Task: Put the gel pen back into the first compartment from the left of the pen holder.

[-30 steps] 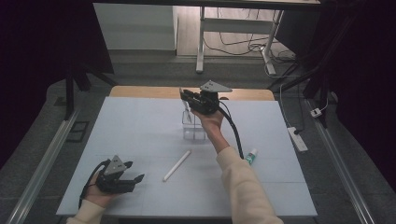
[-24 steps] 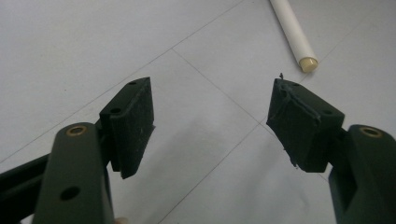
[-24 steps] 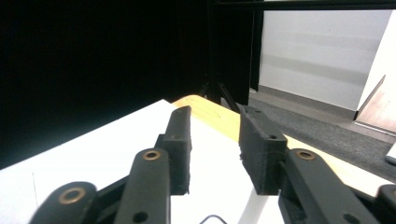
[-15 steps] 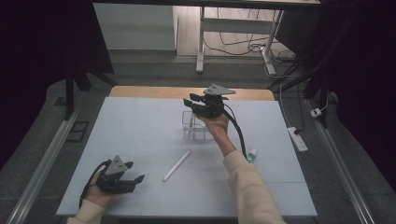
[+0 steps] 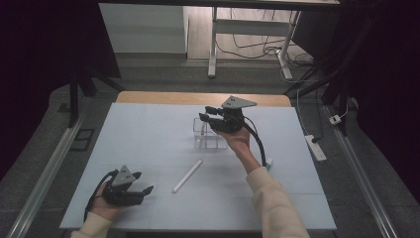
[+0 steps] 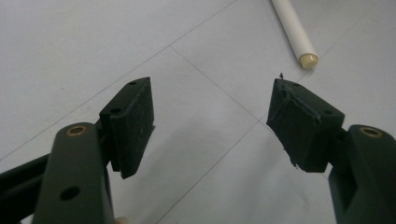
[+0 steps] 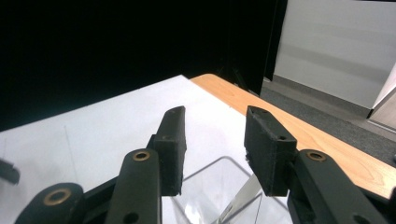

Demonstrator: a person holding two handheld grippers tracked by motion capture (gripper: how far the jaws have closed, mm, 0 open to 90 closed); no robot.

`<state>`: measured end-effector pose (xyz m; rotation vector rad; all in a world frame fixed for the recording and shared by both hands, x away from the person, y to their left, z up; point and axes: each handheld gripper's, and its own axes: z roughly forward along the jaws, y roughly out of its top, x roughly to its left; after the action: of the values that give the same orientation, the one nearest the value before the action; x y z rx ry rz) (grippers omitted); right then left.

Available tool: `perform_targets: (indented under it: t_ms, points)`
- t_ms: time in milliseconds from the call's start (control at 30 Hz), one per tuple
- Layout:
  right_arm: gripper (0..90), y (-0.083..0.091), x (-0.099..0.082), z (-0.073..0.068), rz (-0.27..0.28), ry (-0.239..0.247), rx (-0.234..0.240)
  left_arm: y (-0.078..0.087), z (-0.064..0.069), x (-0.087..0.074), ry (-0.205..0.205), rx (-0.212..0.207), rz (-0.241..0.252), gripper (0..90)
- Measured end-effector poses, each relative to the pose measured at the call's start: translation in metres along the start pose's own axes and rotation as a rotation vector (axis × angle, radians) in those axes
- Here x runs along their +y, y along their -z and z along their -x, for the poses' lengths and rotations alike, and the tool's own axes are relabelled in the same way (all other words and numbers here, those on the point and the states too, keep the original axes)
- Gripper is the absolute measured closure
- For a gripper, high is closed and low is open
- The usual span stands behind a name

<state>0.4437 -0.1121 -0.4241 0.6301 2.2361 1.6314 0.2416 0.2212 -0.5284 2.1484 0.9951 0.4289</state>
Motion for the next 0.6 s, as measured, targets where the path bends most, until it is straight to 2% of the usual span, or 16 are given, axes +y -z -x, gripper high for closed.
perform_targets:
  t_ms: [200,333,600]
  points:
    - [57.4,0.010,-0.009,-0.007,-0.026,0.022,0.017,-0.001,0.001,0.000,-0.004,-0.002,-0.005,31.6]
    - [57.3,0.016,-0.016,-0.010,-0.048,0.027,0.018,-0.004,0.001,-0.001,-0.013,-0.017,-0.032,31.0]
    - [57.5,0.023,-0.027,-0.008,-0.076,0.032,0.030,-0.004,0.002,-0.001,-0.013,-0.014,-0.034,31.0]
